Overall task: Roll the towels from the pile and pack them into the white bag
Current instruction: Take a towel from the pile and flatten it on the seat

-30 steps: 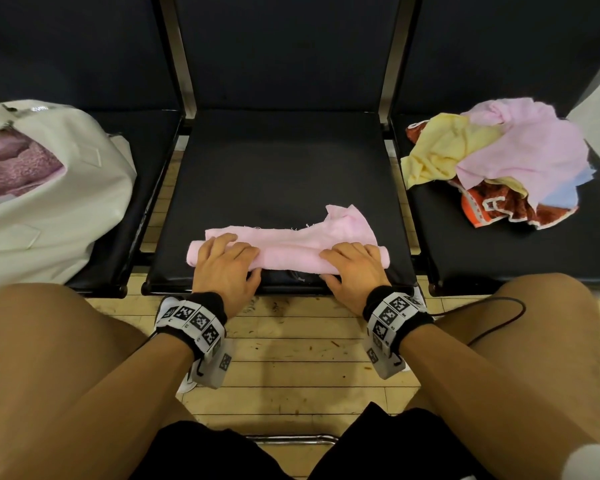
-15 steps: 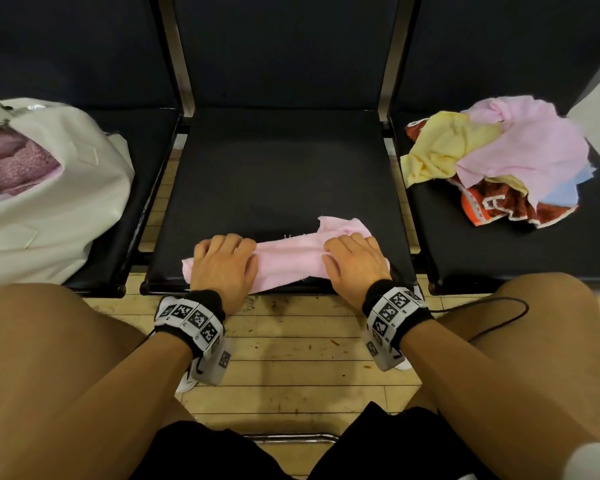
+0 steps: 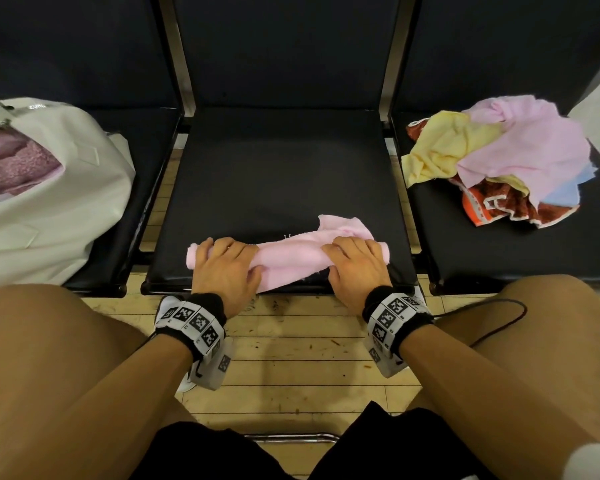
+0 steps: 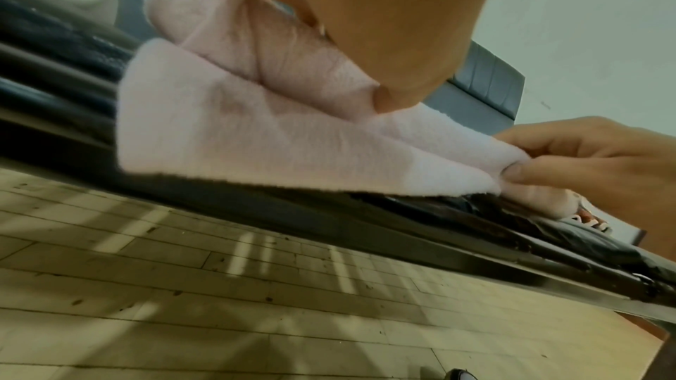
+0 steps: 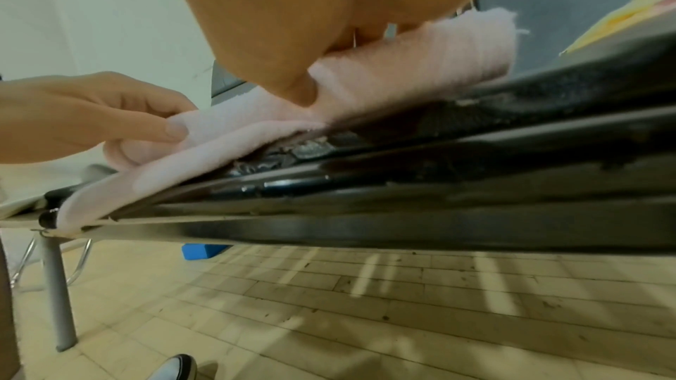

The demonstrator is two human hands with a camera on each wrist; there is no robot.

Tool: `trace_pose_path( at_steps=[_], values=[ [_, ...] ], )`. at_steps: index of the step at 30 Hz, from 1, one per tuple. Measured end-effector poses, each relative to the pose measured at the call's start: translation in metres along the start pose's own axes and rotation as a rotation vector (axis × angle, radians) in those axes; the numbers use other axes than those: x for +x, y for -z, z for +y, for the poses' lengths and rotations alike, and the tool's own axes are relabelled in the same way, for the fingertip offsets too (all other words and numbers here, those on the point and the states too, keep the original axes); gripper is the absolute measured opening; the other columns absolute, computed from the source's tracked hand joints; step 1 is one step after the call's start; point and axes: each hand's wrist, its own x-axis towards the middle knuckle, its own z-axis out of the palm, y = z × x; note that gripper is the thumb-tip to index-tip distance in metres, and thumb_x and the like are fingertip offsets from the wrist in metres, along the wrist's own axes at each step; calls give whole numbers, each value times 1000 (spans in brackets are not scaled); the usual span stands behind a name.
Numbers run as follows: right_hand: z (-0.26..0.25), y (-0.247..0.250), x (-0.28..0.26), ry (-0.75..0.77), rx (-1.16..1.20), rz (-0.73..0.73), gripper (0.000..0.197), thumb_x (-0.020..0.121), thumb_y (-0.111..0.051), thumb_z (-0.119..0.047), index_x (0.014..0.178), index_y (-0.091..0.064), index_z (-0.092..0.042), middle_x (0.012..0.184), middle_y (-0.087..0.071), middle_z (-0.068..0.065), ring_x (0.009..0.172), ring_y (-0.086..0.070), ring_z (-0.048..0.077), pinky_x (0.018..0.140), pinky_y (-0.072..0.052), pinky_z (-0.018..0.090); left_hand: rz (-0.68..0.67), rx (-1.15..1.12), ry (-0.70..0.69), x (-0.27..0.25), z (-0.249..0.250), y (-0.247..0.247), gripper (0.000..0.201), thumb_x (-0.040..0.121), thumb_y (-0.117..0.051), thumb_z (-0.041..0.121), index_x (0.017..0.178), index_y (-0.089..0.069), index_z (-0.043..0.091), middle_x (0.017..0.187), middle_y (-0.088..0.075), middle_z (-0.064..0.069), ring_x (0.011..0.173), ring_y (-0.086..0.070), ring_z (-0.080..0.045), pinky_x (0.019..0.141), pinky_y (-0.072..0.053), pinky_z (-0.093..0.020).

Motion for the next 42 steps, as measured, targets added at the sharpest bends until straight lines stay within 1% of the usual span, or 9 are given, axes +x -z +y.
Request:
trace_pose_path(
  at_steps=[5, 9, 15, 23, 27, 31, 36, 39, 42],
  values=[
    [-1, 14, 4, -21, 40, -89, 42, 90, -37, -29, 125, -58, -18, 107, -67, 5, 102, -55, 24, 98, -39, 37, -61, 22, 18, 5, 0, 7, 30, 96, -39, 40, 110, -61, 27, 92, -66, 7, 94, -58, -19, 108, -28, -43],
    [0, 15, 5, -52, 12, -82, 31, 90, -41, -29, 118, -52, -22, 89, -62, -1, 81, -52, 20, 90, -42, 34, -79, 22, 32, 5, 1, 9, 24, 96, -41, 41, 106, -59, 28, 93, -62, 8, 92, -59, -18, 104, -31, -41],
    [7, 7, 6, 25, -83, 39, 23, 82, -65, -16, 105, -65, -20, 100, -67, 0, 93, -57, 22, 87, -44, 38, -60, 5, 134, 6, -14, 5, 27, 100, -34, 41, 105, -58, 29, 102, -61, 6, 103, -56, -20, 112, -25, -49],
    [12, -4, -6, 17, -50, 45, 40, 87, -49, -39, 121, -60, -23, 125, -60, -5, 117, -49, 20, 106, -27, 46, -81, 16, 357, 4, -45, 1, 47, 103, -18, 44, 107, -60, 22, 112, -59, -5, 115, -48, -30, 111, -20, -58],
    [13, -11, -7, -18, -69, 51, 38, 87, -54, -31, 124, -59, -21, 130, -55, 2, 124, -45, 24, 111, -18, 54, -35, 37, 473, 3, -60, 3, 46, 103, -23, 39, 116, -61, 18, 123, -58, -12, 121, -45, -34, 110, -20, -60],
    [12, -10, -6, -45, -86, 29, 46, 85, -58, -20, 131, -55, -19, 134, -51, 1, 130, -40, 24, 114, -5, 49, -22, 3, 574, 4, -70, 11, 33, 98, -39, 23, 126, -57, 21, 135, -51, -13, 132, -36, -34, 113, -15, -60],
    [12, -13, -3, -72, -77, -9, 56, 87, -57, -18, 143, -46, -19, 147, -43, 6, 140, -31, 27, 117, -6, 53, 134, -56, 287, 4, -44, 23, 36, 89, -56, 11, 125, -59, 17, 132, -55, -10, 126, -43, -32, 108, -29, -56],
    [9, -15, -4, -83, -87, 24, 55, 85, -58, -20, 139, -48, -22, 144, -41, 10, 136, -30, 29, 116, -13, 56, -25, -94, 85, 1, -16, 16, 36, 95, -52, 30, 129, -57, 20, 132, -56, -4, 125, -47, -26, 109, -30, -48],
    [10, -14, -5, -74, -15, 83, 50, 88, -55, -19, 138, -50, -21, 131, -52, 7, 127, -42, 27, 116, -13, 52, -145, -37, 51, 1, -12, 2, 48, 95, -47, 47, 138, -48, 25, 138, -54, 2, 129, -44, -21, 116, -23, -44]
  ],
)
